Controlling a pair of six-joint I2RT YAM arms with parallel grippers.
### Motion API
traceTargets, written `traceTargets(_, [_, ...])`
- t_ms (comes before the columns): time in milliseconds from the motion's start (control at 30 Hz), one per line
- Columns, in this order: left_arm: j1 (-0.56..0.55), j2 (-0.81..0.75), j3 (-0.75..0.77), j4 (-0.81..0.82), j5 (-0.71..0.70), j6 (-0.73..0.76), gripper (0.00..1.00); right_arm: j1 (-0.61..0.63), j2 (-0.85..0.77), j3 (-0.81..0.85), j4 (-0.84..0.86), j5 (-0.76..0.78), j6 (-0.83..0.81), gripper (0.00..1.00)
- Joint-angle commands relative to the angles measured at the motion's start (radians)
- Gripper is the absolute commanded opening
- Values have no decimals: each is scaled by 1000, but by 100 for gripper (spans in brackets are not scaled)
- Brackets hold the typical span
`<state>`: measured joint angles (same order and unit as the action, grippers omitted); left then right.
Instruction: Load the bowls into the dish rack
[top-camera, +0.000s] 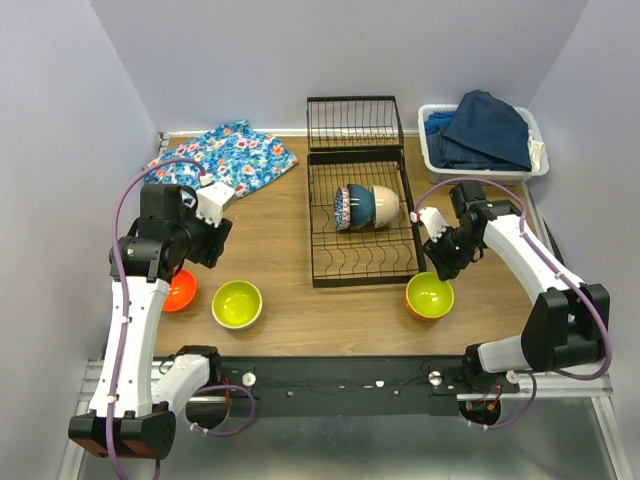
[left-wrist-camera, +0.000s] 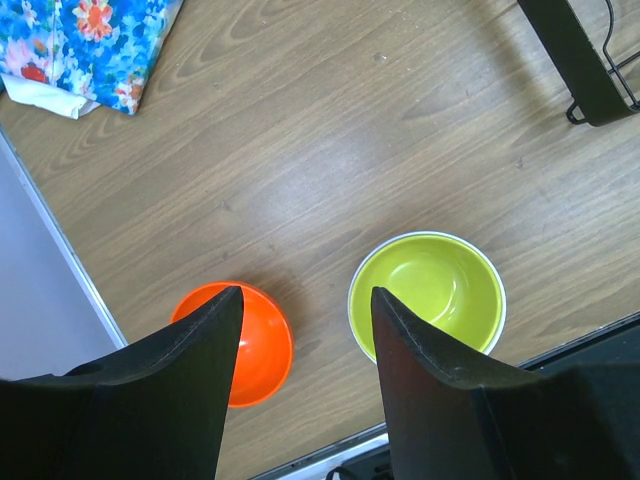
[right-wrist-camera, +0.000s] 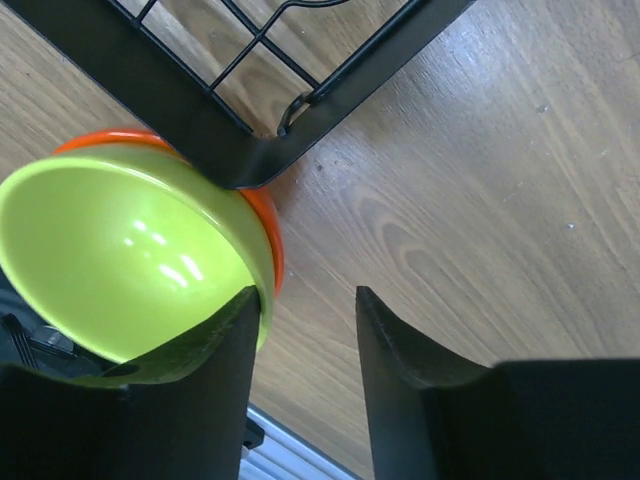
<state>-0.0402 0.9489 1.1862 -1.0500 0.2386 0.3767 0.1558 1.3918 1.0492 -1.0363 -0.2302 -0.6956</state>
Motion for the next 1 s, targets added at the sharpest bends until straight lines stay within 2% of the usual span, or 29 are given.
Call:
traceTargets(0, [8, -21, -17, -8, -16, -12, 63, 13, 12, -6, 25, 26, 1, 44])
traceTargets(167, [14, -30, -39, 10, -5, -21, 63, 21, 0, -15, 22, 48, -5, 28])
traceTargets(200, [14, -32, -42, 11, -2, -21, 63, 22, -4, -17, 21, 49, -5, 21])
traceTargets(300, [13, -32, -46, 16, 2, -21, 63, 22, -20, -14, 18, 51, -5, 10])
traceTargets(500, [14, -30, -43, 22, 21, -21, 63, 22, -53, 23, -25, 35, 1, 1])
traceTargets(967, [14, -39, -42, 36, 82, -13, 63, 22, -108, 291, -234, -193, 42, 1])
